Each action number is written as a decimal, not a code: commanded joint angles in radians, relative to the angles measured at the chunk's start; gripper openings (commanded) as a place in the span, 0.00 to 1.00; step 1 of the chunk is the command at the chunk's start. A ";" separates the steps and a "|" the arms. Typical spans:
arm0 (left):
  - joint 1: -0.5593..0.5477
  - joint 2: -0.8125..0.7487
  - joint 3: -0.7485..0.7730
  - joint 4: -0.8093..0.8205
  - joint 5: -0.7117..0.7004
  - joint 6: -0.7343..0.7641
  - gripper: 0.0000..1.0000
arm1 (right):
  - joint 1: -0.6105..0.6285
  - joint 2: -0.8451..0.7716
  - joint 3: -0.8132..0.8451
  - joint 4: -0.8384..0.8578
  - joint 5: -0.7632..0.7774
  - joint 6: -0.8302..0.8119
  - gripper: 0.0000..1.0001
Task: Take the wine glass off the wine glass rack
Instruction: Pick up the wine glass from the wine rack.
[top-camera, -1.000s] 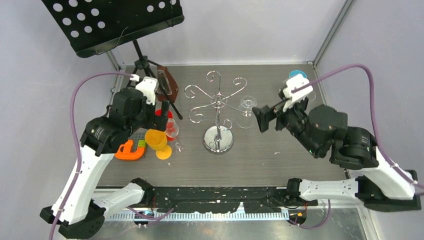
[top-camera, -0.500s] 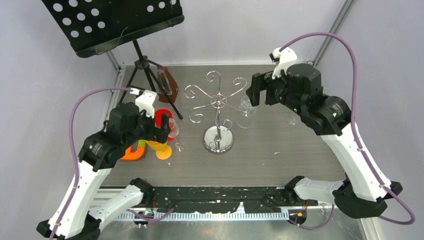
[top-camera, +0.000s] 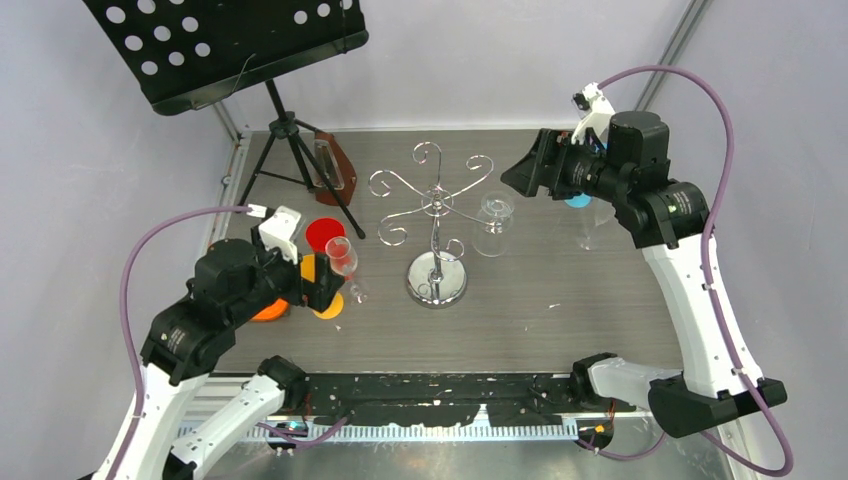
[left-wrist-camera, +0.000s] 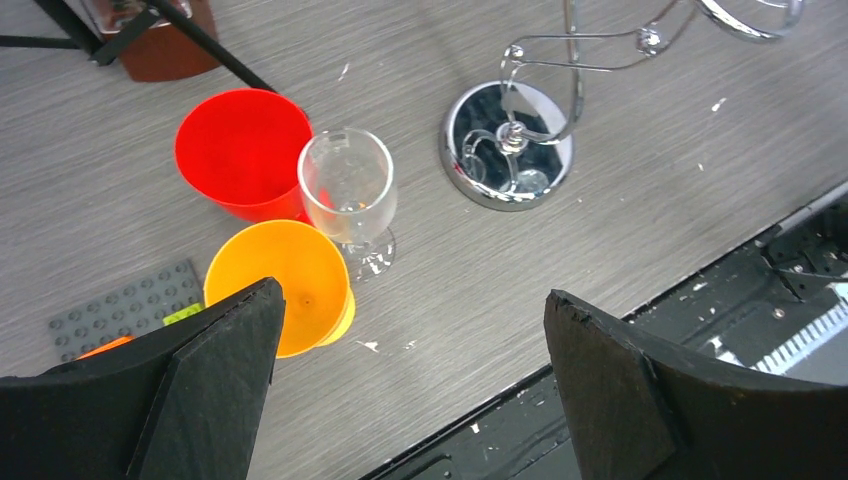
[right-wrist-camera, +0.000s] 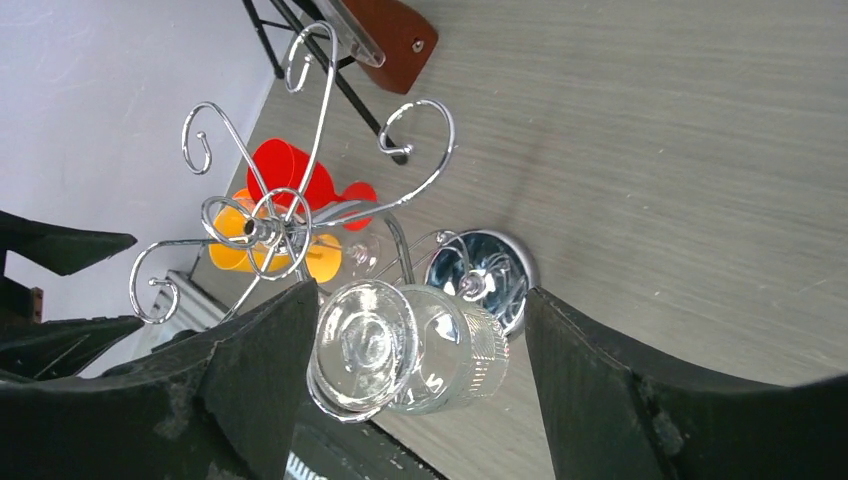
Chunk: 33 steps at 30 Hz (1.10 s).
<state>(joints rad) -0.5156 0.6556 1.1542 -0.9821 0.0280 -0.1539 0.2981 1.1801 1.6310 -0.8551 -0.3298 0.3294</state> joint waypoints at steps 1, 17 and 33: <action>0.005 -0.040 -0.030 0.071 0.096 -0.006 1.00 | -0.044 -0.012 -0.050 0.078 -0.190 0.071 0.79; 0.005 -0.087 -0.054 0.053 0.107 0.000 1.00 | -0.050 -0.038 -0.213 0.205 -0.334 0.171 0.53; 0.005 -0.081 -0.054 0.051 0.111 -0.005 1.00 | -0.050 -0.080 -0.223 0.210 -0.335 0.166 0.44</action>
<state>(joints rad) -0.5156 0.5774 1.1027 -0.9730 0.1223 -0.1539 0.2512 1.1339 1.4090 -0.7021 -0.6392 0.4858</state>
